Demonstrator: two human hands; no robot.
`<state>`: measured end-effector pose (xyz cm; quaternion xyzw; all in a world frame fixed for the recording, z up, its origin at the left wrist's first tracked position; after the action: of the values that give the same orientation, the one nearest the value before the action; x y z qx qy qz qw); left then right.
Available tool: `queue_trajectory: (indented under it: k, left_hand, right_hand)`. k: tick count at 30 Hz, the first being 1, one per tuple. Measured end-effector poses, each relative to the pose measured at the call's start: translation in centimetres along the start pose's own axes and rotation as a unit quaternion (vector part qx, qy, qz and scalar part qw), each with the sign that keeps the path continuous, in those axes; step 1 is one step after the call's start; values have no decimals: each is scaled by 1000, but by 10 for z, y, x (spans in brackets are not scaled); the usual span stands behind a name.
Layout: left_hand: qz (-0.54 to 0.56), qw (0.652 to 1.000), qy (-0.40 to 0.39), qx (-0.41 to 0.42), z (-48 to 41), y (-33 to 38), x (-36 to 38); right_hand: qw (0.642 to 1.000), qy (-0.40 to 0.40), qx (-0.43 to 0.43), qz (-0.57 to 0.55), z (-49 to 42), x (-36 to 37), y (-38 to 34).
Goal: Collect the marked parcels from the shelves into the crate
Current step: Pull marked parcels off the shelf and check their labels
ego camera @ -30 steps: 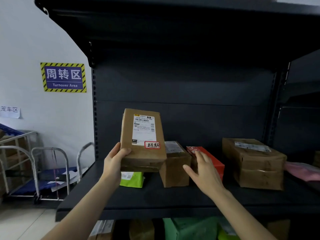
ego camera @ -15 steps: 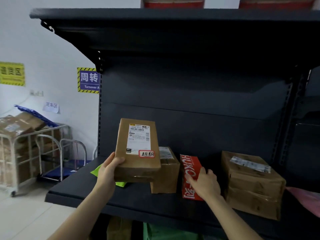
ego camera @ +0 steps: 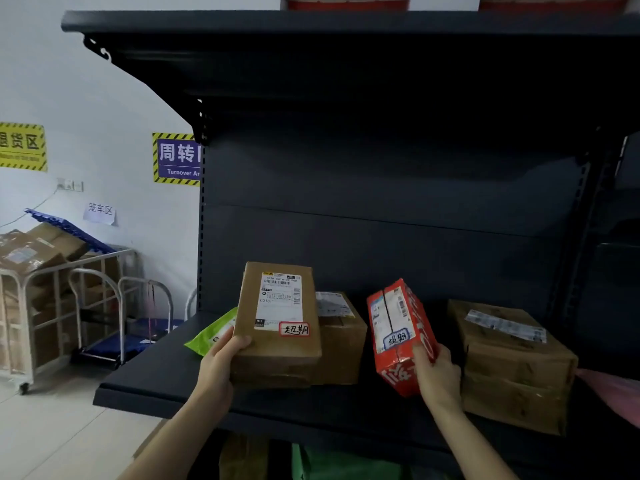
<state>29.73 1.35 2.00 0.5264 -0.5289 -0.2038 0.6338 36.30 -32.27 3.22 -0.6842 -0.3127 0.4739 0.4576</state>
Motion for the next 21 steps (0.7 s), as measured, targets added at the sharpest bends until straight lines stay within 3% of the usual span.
queue_trajectory:
  k: [3, 8, 21]
  left_hand:
    - [0, 1000, -7, -5, 2, -4, -2]
    - [4, 1000, -10, -10, 14, -3, -3]
    - [-7, 997, -51, 59, 56, 25, -5]
  right_hand:
    - [996, -19, -19, -91, 13, -10, 2]
    - [988, -32, -68, -136, 36, -21, -4]
    - [973, -72, -176, -134, 100, -5, -37]
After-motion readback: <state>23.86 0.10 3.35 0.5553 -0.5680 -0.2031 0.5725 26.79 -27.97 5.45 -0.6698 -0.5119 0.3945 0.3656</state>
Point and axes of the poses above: each hand's wrist, its own z-axis away from the middle knuckle, its own x-axis out of the palm, y = z × x, the point moved 4 cm from there along -z, towards the middle knuckle, and after that the axes turned 4 degrees about x, right-handed, at the moved point
